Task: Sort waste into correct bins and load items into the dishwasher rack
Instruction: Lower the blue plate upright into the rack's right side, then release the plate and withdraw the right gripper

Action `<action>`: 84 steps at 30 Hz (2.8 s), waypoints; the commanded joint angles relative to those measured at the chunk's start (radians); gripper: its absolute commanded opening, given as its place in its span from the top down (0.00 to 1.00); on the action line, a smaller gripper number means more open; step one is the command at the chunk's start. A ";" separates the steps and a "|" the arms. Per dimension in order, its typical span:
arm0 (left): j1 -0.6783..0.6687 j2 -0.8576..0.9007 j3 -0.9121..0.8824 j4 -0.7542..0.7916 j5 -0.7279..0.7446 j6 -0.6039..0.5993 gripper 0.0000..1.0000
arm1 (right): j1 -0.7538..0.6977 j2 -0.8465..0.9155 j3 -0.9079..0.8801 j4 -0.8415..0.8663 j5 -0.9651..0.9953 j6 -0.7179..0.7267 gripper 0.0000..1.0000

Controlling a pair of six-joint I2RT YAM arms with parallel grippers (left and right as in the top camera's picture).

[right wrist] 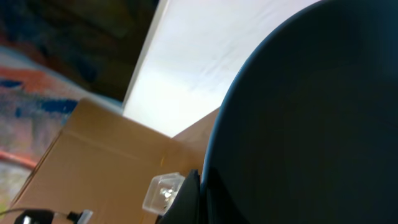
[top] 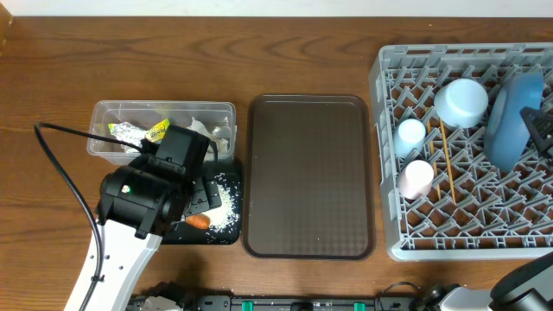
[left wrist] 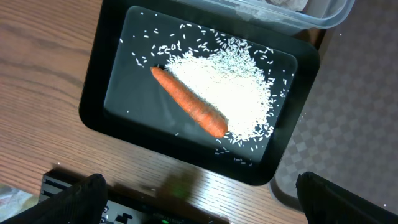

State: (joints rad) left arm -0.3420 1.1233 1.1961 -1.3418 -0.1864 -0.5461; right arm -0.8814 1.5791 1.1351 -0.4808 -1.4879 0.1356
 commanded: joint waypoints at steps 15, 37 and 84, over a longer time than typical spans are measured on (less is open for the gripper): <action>0.005 0.000 -0.002 -0.004 -0.005 0.003 0.00 | -0.143 0.011 -0.019 -0.105 0.044 0.105 0.99; 0.005 0.000 -0.002 -0.004 -0.005 0.003 0.00 | -0.341 0.011 -0.019 -0.342 0.557 0.201 0.69; 0.005 0.000 -0.002 -0.004 -0.005 0.003 0.00 | -0.299 -0.236 0.014 -0.529 0.683 0.143 0.68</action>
State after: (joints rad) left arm -0.3420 1.1233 1.1965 -1.3418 -0.1864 -0.5461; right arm -1.2144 1.3533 1.1381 -1.0096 -0.9455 0.3298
